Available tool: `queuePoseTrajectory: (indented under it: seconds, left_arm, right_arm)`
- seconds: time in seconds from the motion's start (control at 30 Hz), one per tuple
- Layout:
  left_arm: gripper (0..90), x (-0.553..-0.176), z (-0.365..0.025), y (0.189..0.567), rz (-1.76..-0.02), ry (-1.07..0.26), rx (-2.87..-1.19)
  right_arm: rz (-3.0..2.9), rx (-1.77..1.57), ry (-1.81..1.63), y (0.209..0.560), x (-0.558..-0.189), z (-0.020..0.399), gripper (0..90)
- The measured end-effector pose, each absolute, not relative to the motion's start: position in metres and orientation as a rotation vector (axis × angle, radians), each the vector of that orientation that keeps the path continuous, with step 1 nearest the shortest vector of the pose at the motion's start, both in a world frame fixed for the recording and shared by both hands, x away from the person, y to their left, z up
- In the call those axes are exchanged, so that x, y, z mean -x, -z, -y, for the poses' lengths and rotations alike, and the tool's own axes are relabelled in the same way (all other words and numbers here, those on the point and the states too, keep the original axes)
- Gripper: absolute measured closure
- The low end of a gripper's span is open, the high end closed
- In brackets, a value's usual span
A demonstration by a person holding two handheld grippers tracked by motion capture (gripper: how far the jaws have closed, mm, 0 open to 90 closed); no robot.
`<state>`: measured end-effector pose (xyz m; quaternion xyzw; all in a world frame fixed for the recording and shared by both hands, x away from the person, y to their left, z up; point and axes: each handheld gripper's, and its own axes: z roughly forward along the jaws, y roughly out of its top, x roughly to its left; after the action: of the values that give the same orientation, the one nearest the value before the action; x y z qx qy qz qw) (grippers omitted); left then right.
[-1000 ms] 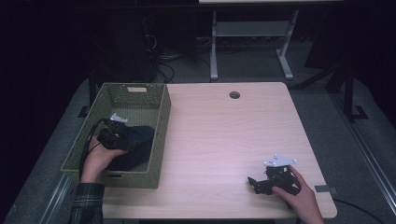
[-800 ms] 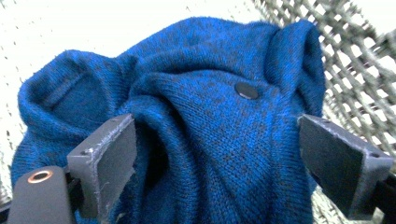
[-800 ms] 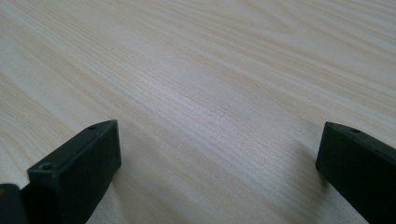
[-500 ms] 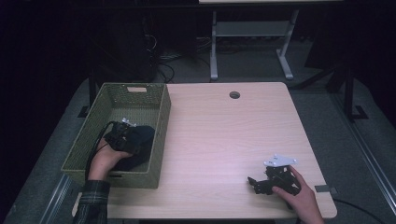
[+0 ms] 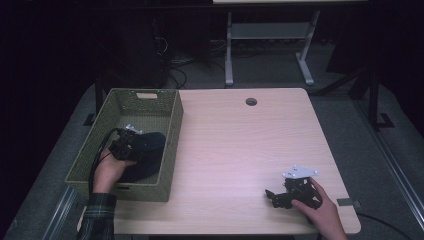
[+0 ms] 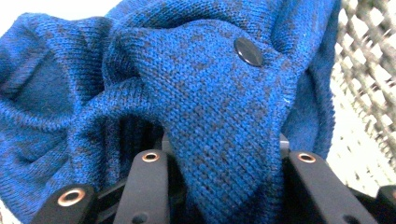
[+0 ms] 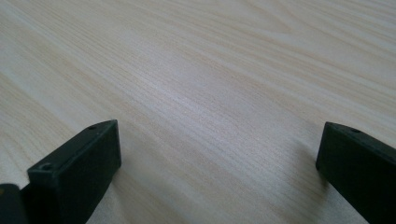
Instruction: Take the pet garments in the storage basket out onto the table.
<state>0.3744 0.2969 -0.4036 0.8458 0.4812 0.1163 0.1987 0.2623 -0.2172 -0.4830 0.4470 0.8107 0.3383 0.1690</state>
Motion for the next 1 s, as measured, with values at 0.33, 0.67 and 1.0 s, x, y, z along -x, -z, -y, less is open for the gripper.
queuePoseTrajectory:
  seconds: [0.33,0.67,1.0]
  left_arm:
    - [64.9,-0.368,-0.315,0.374,-1.300,-0.378,-2.196]
    - [65.2,-0.358,-0.324,0.341,-1.274,-0.444,-2.062]
    - [65.2,-0.354,-0.322,0.316,-1.204,-0.459,-1.999]
  right_arm:
    - [-2.307,-1.267,-0.960,0.483,-0.262,0.217,0.0]
    - [-2.306,-1.268,-0.960,0.483,-0.262,0.217,0.0]
    - [-2.306,-1.269,-0.959,0.483,-0.262,0.217,0.0]
